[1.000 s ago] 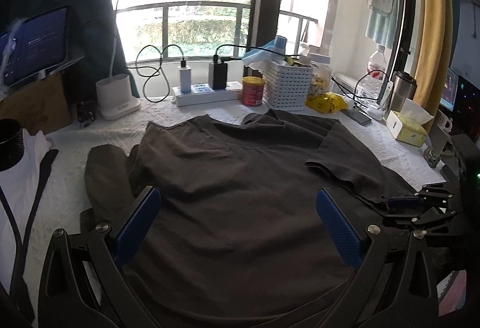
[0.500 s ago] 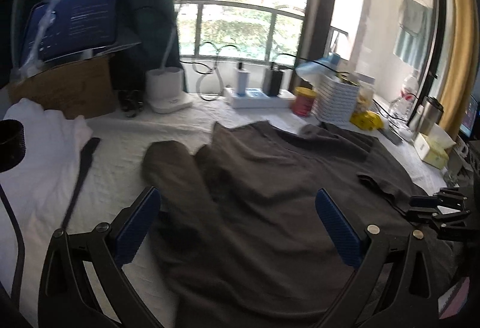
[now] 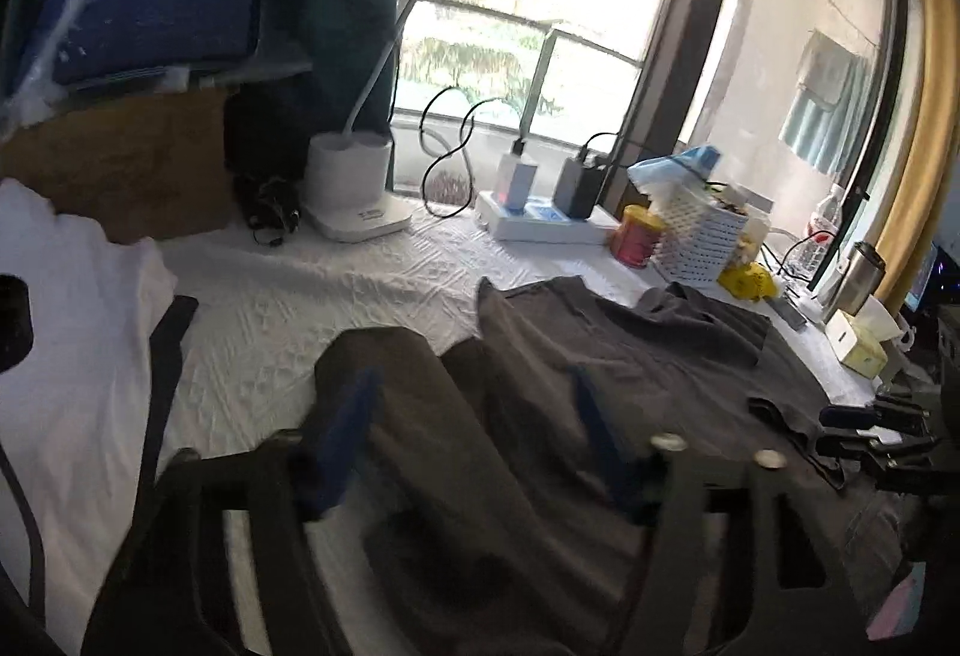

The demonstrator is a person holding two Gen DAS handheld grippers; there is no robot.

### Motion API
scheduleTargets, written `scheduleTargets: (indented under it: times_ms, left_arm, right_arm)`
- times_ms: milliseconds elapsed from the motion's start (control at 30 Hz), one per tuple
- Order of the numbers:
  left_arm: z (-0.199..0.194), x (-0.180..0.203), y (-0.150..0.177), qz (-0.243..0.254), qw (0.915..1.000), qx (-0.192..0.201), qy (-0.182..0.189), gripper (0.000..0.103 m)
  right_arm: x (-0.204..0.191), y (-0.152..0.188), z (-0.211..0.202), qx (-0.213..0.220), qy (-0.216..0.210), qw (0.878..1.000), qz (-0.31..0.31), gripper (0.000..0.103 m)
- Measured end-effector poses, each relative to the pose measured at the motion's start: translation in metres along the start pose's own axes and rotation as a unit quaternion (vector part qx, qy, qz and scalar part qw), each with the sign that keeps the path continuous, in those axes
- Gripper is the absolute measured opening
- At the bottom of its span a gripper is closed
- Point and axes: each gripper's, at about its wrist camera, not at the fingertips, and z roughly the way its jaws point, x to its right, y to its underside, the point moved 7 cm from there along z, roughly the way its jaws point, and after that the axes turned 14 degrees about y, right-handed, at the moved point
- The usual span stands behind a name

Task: Fold small clothes
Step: 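Grasp the other sleeve with the left tool and lift it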

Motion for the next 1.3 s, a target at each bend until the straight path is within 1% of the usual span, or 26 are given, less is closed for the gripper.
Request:
scheduleTargets:
  times_ms: [67, 167, 233, 267, 333, 367, 433, 500, 533, 567, 600, 633, 700, 767, 933, 1000, 1133, 1300]
  left_arm:
    - [0.01, -0.015, -0.005, -0.005, 0.9999, -0.014, -0.002, 0.061]
    - [0.024, -0.026, -0.004, 0.009, 0.999, -0.043, -0.005, 0.061]
    - [0.034, -0.032, 0.0, 0.017, 0.9974, -0.069, -0.013, 0.061]
    - [0.038, -0.037, 0.004, 0.017, 0.9962, -0.081, -0.025, 0.061]
    - [0.044, -0.045, 0.011, 0.011, 0.9945, -0.099, -0.031, 0.061]
    - [0.049, -0.051, 0.016, 0.004, 0.9928, -0.114, -0.036, 0.061]
    - [0.055, -0.056, 0.024, -0.004, 0.9902, -0.135, -0.036, 0.062]
    - [0.054, -0.053, 0.025, 0.005, 0.9908, -0.13, -0.035, 0.062]
    - [0.054, -0.053, 0.025, 0.001, 0.9911, -0.13, -0.026, 0.061]
    - [0.053, -0.052, 0.025, -0.006, 0.9917, -0.128, -0.01, 0.058]
    - [0.052, -0.052, 0.025, -0.015, 0.9915, -0.129, 0.004, 0.035]
    - [0.051, -0.054, 0.026, -0.018, 0.9913, -0.13, 0.003, 0.002]
    - [0.046, -0.059, 0.027, -0.025, 0.9917, -0.125, -0.015, 0.003]
    - [0.032, -0.065, 0.025, -0.028, 0.9937, -0.102, -0.036, 0.003]
    - [0.006, -0.069, 0.026, -0.042, 0.9943, -0.068, -0.071, 0.003]
    - [-0.006, -0.066, 0.03, -0.05, 0.994, -0.055, -0.08, 0.003]
    - [-0.018, -0.06, 0.033, -0.065, 0.9929, -0.036, -0.093, 0.003]
    - [-0.021, -0.042, 0.024, -0.042, 0.9933, -0.018, -0.106, 0.003]
  right_arm:
    - [-0.003, -0.004, 0.003, 0.0, -0.001, 1.0, 0.002, 0.038]
    - [-0.004, -0.008, 0.008, -0.001, -0.001, 1.0, 0.007, 0.038]
    - [-0.004, -0.011, 0.012, -0.005, 0.001, 1.0, 0.01, 0.038]
    - [-0.004, -0.012, 0.014, -0.006, 0.002, 1.0, 0.011, 0.038]
    - [-0.004, -0.013, 0.016, -0.009, 0.002, 1.0, 0.014, 0.038]
    - [-0.003, -0.013, 0.018, -0.011, 0.004, 1.0, 0.015, 0.038]
    - [-0.002, -0.012, 0.019, -0.011, 0.004, 1.0, 0.019, 0.038]
    - [-0.001, -0.011, 0.019, -0.012, 0.004, 1.0, 0.022, 0.038]
    - [0.0, -0.011, 0.019, -0.013, 0.004, 1.0, 0.023, 0.038]
    - [0.001, -0.01, 0.019, -0.012, 0.004, 1.0, 0.024, 0.038]
    - [0.002, -0.009, 0.018, -0.011, 0.004, 1.0, 0.025, 0.038]
    - [0.004, -0.009, 0.017, -0.01, 0.004, 1.0, 0.027, 0.038]
    - [0.006, -0.008, 0.016, -0.008, 0.004, 0.999, 0.031, 0.038]
    - [0.008, -0.006, 0.014, -0.007, 0.003, 0.999, 0.033, 0.038]
    - [0.013, -0.003, 0.009, -0.001, -0.001, 0.999, 0.039, 0.038]
    - [0.014, -0.001, 0.007, 0.001, -0.006, 0.999, 0.041, 0.038]
    - [0.016, 0.006, 0.005, 0.002, -0.015, 0.999, 0.041, 0.038]
    - [0.026, 0.011, -0.002, 0.013, -0.018, 0.998, 0.051, 0.038]
